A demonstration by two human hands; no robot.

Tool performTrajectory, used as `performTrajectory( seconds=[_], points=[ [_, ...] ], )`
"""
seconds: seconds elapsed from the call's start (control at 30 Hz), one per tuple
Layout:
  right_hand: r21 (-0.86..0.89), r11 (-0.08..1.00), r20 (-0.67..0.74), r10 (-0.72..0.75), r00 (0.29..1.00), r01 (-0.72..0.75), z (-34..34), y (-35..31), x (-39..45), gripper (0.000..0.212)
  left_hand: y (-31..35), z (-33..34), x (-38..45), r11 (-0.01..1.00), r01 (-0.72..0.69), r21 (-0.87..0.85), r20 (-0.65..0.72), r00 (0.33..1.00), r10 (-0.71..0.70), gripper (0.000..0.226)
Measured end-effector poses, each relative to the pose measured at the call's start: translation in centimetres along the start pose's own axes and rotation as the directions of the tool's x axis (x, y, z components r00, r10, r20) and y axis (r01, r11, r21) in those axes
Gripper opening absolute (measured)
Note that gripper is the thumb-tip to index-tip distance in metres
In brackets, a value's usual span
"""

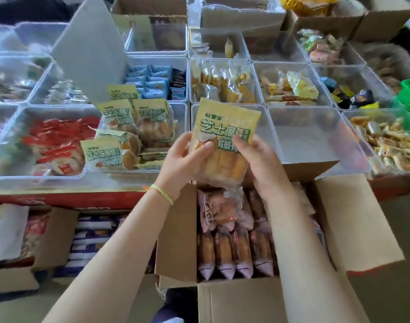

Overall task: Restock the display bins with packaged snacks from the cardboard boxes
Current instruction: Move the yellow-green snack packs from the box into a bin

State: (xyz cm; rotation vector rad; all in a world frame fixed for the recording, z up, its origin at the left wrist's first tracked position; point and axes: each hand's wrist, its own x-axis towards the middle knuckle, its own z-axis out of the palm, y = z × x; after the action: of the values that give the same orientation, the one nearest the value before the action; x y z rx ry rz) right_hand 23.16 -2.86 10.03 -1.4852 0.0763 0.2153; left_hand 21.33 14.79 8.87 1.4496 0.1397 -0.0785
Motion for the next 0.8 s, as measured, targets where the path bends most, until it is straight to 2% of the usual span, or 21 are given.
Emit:
performTrajectory(
  seconds=[0.07,0.1,0.17,0.27,0.33,0.4,0.43,0.47,0.53,0.6,0.7,0.8],
  points=[
    [-0.177,0.981,0.183,0.110,0.977,-0.077,1.6,-1.1,2.2,0.036,0.8,-2.9,1.3,0.999,-0.018,-0.042,-0.036,0.999,0.016,0.043],
    [-0.244,0.962,0.228,0.176,0.958,-0.119,2.5,-1.5,3.3,0.033,0.9,-4.4,2.0,0.998,-0.030,-0.048,-0.044,0.999,0.027,0.038],
    [-0.260,0.945,0.253,0.264,0.931,-0.197,4.8,-2.0,5.5,0.024,0.8,-7.2,3.6,0.998,-0.047,-0.037,-0.048,0.998,0.045,0.033],
    [-0.248,0.947,0.185,0.254,0.949,-0.205,9.1,-1.1,8.9,0.019,-0.7,-11.1,6.3,0.998,-0.045,0.038,-0.086,0.995,0.048,0.053],
    [-0.277,0.943,0.115,0.224,0.968,-0.185,11.9,0.9,11.4,0.019,-2.2,-13.4,7.6,0.946,-0.075,0.316,-0.180,0.974,0.138,0.062],
    [-0.333,0.925,0.062,0.213,0.975,-0.182,14.1,3.2,13.8,0.020,-3.8,-15.6,8.3,0.747,-0.050,0.663,-0.288,0.904,0.316,0.051],
    [-0.364,0.914,0.039,0.208,0.977,-0.180,15.0,4.2,14.9,0.023,-4.4,-16.6,8.5,0.655,0.009,0.756,-0.346,0.855,0.387,0.046],
    [-0.395,0.903,0.021,0.193,0.981,-0.169,15.8,5.1,15.9,0.025,-5.0,-17.7,8.6,0.609,0.072,0.790,-0.387,0.828,0.405,0.045],
    [-0.458,0.880,-0.020,0.134,0.991,-0.128,17.2,6.8,17.6,0.023,-6.1,-19.4,9.0,0.575,0.215,0.790,-0.425,0.867,0.260,0.046],
    [-0.527,0.845,-0.058,0.072,0.996,-0.091,18.5,8.7,19.0,0.022,-7.3,-20.4,9.6,0.464,0.316,0.828,-0.387,0.920,0.064,0.048],
    [-0.608,0.784,-0.061,0.112,0.992,-0.126,19.6,11.6,20.4,0.025,-8.5,-20.9,10.0,0.305,0.279,0.911,-0.289,0.957,-0.013,0.051],
    [-0.709,0.684,-0.076,0.168,0.983,-0.171,20.2,13.1,21.3,0.040,-9.4,-21.5,10.1,0.221,0.218,0.950,-0.206,0.975,-0.079,0.057]
  ],
)
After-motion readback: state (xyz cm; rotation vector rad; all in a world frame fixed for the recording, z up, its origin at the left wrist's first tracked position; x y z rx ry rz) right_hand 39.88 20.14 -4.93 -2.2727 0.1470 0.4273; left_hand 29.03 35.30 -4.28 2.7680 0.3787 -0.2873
